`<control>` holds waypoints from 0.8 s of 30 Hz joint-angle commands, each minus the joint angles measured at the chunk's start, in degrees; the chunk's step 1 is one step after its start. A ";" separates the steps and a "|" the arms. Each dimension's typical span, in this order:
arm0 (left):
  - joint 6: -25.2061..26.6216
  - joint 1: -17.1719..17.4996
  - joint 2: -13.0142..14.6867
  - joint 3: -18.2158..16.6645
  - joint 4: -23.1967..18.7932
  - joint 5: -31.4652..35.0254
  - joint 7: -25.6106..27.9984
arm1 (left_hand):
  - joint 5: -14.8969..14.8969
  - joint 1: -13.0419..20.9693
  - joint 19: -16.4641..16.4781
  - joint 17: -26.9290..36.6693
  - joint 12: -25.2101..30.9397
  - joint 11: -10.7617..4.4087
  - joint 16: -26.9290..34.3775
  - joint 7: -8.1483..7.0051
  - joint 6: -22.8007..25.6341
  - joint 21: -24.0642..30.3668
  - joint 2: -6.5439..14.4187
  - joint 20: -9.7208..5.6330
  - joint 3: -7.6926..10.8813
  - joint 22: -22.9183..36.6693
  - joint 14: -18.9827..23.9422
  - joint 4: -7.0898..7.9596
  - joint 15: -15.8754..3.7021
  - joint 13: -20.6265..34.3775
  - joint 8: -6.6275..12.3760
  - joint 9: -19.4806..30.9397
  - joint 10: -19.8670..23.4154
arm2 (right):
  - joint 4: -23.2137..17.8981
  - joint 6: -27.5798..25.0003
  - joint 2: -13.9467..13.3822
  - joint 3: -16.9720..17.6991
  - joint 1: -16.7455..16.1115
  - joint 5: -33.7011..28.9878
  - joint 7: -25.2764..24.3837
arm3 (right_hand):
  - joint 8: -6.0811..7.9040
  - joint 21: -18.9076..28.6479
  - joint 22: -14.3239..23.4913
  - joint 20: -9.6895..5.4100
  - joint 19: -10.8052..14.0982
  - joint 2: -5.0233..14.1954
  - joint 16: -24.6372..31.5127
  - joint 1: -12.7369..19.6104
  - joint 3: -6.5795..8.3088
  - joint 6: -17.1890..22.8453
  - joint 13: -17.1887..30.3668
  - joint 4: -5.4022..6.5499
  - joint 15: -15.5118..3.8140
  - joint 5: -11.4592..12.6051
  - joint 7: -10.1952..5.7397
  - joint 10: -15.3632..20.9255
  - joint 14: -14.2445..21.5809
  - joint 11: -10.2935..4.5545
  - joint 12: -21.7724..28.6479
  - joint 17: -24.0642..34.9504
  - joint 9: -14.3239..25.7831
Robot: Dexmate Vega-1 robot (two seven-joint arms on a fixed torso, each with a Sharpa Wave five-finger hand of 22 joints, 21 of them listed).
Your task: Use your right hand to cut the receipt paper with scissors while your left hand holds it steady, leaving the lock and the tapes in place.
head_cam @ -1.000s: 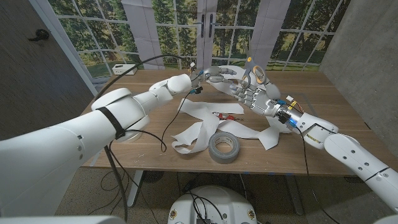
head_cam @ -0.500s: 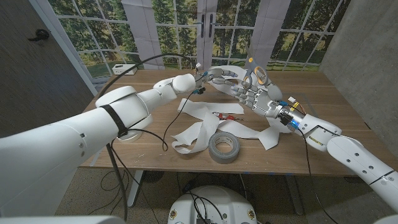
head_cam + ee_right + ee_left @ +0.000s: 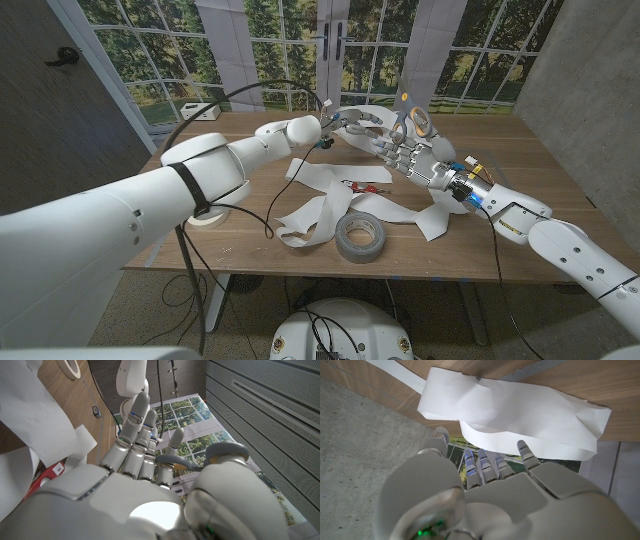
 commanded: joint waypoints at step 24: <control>0.12 -4.96 -3.44 12.50 0.53 13.99 13.84 | -0.05 -0.72 0.03 0.02 3.18 -2.41 0.38 -0.46 5.08 -4.24 -0.59 1.00 -1.69 -0.04 0.46 0.49 -2.38 -2.75 1.01 -0.24 8.40 | -0.06 -0.05 -0.34 0.93 -0.72 0.37 0.60 | -0.09 -0.63 0.10 -0.23 0.27 1.03 0.45 0.26 -0.26 -0.18 -0.63 0.03 -2.50 -0.14 1.60 -0.07 -0.27 0.13 0.56 0.09 0.21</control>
